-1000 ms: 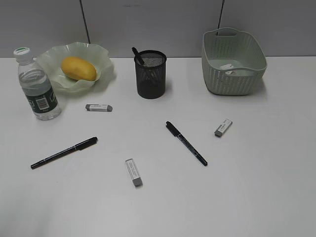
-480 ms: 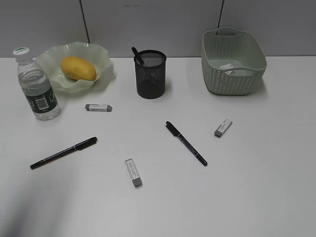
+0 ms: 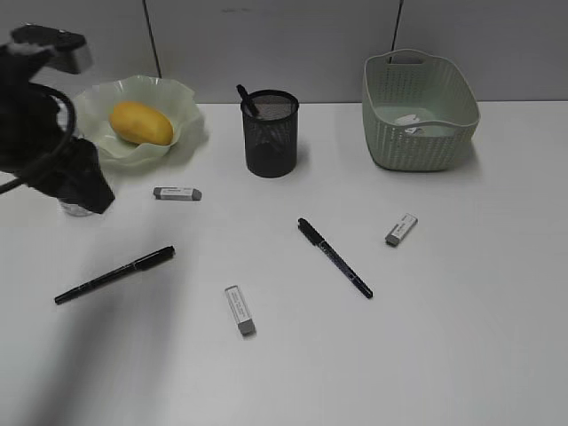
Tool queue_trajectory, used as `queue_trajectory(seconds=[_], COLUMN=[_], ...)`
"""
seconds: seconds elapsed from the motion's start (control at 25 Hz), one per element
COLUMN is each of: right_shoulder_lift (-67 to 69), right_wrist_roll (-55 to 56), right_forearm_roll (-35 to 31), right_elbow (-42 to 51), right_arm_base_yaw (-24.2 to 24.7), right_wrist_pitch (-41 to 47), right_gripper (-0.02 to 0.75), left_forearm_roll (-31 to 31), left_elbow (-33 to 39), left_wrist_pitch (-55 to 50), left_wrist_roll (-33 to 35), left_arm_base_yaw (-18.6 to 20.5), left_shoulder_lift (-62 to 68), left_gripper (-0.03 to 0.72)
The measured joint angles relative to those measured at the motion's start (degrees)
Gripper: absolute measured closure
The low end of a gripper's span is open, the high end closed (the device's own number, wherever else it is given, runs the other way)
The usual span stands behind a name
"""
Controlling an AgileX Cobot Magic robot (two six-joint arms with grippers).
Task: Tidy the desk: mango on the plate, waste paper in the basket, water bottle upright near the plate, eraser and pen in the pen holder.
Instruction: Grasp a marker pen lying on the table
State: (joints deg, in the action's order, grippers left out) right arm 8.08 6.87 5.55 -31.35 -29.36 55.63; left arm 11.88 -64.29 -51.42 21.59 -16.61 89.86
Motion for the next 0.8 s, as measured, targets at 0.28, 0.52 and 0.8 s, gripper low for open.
queue_trajectory(seconds=[0.28,0.52,0.8], right_shoulder_lift=[0.0,0.0,0.0], right_wrist_roll=[0.01,0.18,0.23], right_forearm_roll=[0.0,0.0,0.0], right_elbow=[0.0,0.0,0.0], right_arm_base_yaw=[0.0,0.0,0.0], right_wrist_pitch=[0.0,0.0,0.0], right_gripper=[0.299,0.299,0.299], left_forearm_roll=[-7.21,-10.8,-11.06], left_elbow=[-6.28,-9.8,-13.12], left_wrist_pitch=[-0.92,-3.42,-2.65], left_wrist_roll=[0.3,0.3,1.87], left_arm_base_yaw=[-5.63,-6.35,-6.35], left_shoulder_lift=[12.62,20.62,25.5], left_gripper=[0.203,0.203,0.203])
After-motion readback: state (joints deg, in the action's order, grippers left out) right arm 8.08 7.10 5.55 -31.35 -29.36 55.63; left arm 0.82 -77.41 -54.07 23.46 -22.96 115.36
